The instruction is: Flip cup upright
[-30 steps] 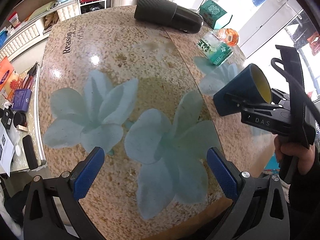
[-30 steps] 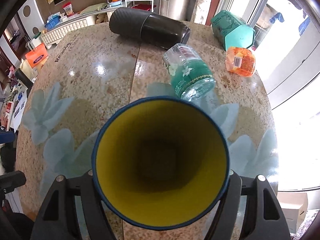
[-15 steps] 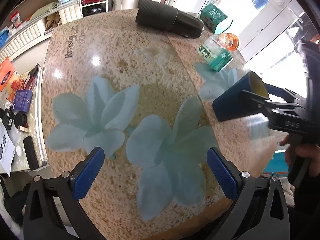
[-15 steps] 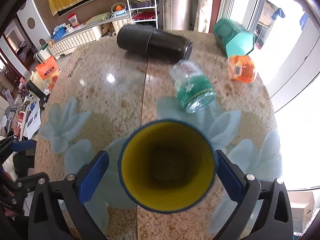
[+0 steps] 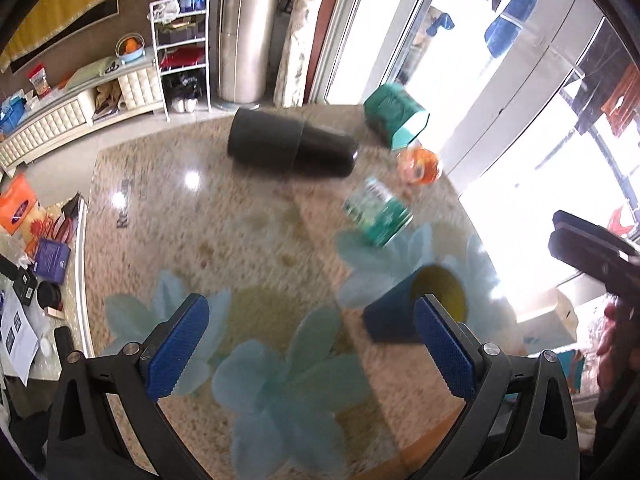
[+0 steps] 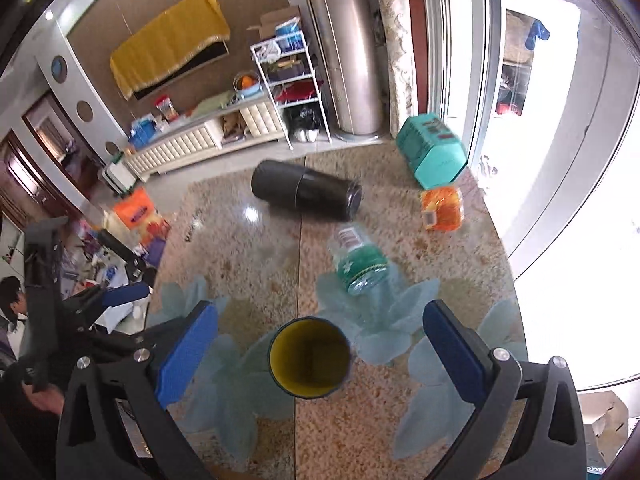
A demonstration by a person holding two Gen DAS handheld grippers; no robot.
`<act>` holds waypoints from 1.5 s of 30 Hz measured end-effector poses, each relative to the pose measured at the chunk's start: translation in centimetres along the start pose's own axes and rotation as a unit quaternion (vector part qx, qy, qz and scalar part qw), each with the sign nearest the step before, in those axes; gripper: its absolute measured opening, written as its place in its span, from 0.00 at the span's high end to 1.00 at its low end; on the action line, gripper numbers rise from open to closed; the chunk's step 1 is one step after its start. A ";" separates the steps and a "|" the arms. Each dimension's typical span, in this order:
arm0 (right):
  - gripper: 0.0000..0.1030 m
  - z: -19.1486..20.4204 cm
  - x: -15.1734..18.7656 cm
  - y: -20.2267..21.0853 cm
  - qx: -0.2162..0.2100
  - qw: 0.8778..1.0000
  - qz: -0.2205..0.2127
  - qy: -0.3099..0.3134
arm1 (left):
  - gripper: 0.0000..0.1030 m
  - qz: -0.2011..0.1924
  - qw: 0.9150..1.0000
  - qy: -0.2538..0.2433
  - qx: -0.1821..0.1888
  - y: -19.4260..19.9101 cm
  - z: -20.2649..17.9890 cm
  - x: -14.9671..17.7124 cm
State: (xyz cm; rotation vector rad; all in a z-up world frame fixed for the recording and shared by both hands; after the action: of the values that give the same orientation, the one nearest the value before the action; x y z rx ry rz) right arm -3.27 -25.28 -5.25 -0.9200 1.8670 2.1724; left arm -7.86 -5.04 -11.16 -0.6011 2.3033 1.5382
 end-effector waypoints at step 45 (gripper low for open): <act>0.00 -8.0 2.2 0.8 -0.053 0.998 -0.015 0.023 | 0.00 -0.017 0.999 -0.004 -0.046 -1.5 -13.1 0.4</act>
State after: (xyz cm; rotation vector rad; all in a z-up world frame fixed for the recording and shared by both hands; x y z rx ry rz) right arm -2.56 -33.50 -6.04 -1.0188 1.7601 2.2691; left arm -7.71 -17.75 -7.58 -0.6518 2.2145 1.6337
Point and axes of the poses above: each gripper's, at about its wrist camera, not at the fingertips, and y roughly against the way its jaws point, z to its left, x to its underside, the point moved 1 cm from there along -y, roughly the way its jaws point, and after that the axes turned 12 degrees about x, right-handed, at the moved point
